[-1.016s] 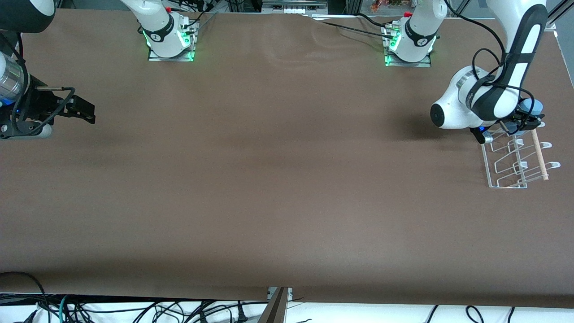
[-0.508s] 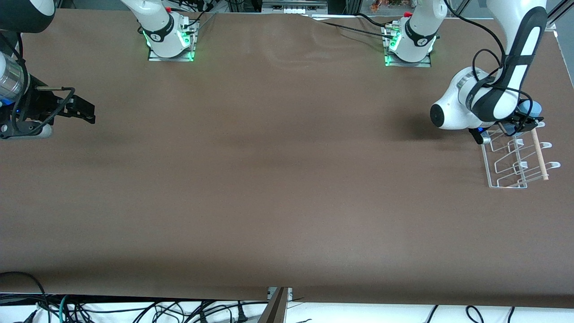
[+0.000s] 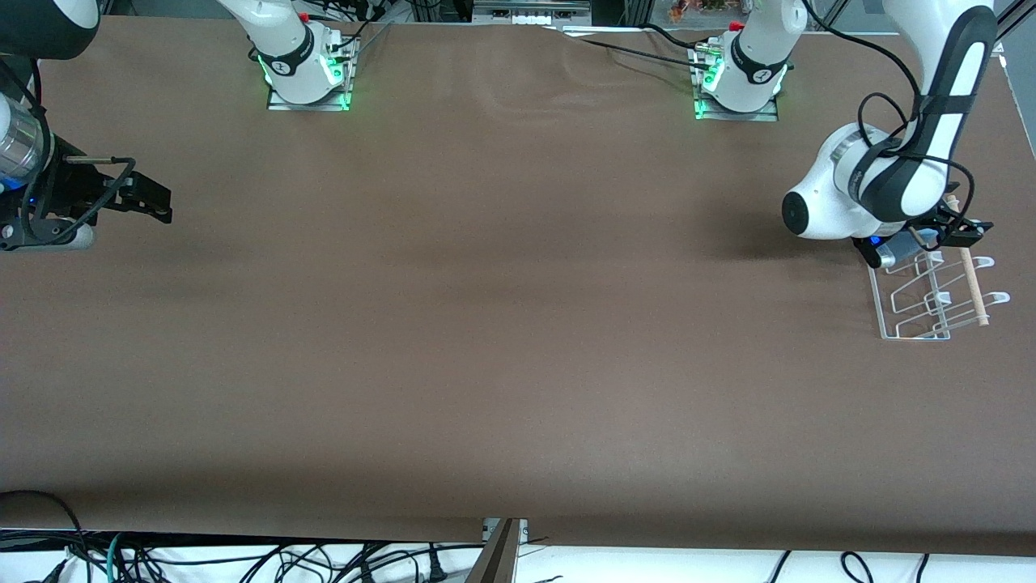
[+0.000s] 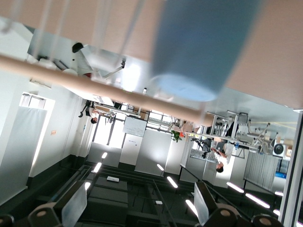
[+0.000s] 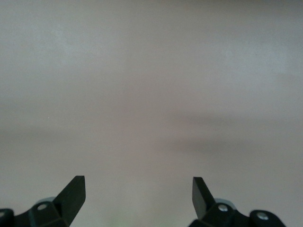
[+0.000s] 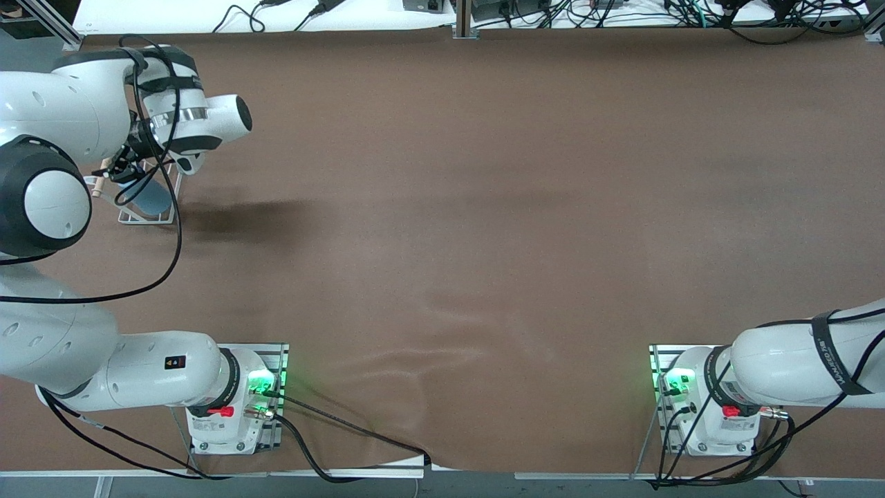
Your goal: Transfer cup to left arm and place on rack
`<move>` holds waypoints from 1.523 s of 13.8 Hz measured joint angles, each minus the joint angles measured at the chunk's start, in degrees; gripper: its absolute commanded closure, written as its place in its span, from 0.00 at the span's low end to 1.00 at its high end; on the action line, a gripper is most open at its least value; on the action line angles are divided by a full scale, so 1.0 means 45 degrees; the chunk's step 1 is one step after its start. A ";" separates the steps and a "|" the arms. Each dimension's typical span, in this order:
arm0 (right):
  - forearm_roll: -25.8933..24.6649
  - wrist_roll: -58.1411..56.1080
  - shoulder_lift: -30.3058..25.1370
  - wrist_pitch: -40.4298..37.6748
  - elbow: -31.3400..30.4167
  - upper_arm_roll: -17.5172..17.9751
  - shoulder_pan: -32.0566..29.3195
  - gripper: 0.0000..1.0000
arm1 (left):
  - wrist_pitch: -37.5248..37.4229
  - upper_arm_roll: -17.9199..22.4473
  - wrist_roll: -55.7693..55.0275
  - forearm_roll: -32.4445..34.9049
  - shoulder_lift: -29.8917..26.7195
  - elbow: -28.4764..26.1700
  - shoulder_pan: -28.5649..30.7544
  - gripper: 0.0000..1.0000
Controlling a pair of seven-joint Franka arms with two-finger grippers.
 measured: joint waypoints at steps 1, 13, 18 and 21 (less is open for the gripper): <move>0.0000 0.0000 0.0000 0.0004 0.0000 0.0000 0.0000 0.00 | 0.0005 -0.0007 0.0088 -0.0702 -0.0007 0.0542 0.0000 0.00; 0.0003 0.0066 0.0000 0.0052 0.0001 0.0000 -0.0004 0.00 | -0.0024 -0.0064 -0.0288 -1.5032 -0.0198 0.7084 0.0028 0.00; 0.0155 0.0083 0.0003 0.0060 0.0000 0.0000 -0.0005 0.00 | 0.0122 -0.1369 -0.1761 -1.6090 -0.0805 0.8494 -0.0028 0.00; 0.0229 0.0093 0.0005 0.0061 0.0001 -0.0001 -0.0007 0.00 | 0.0125 -0.0978 -0.1785 -1.7073 -0.1172 0.9228 -0.0057 0.00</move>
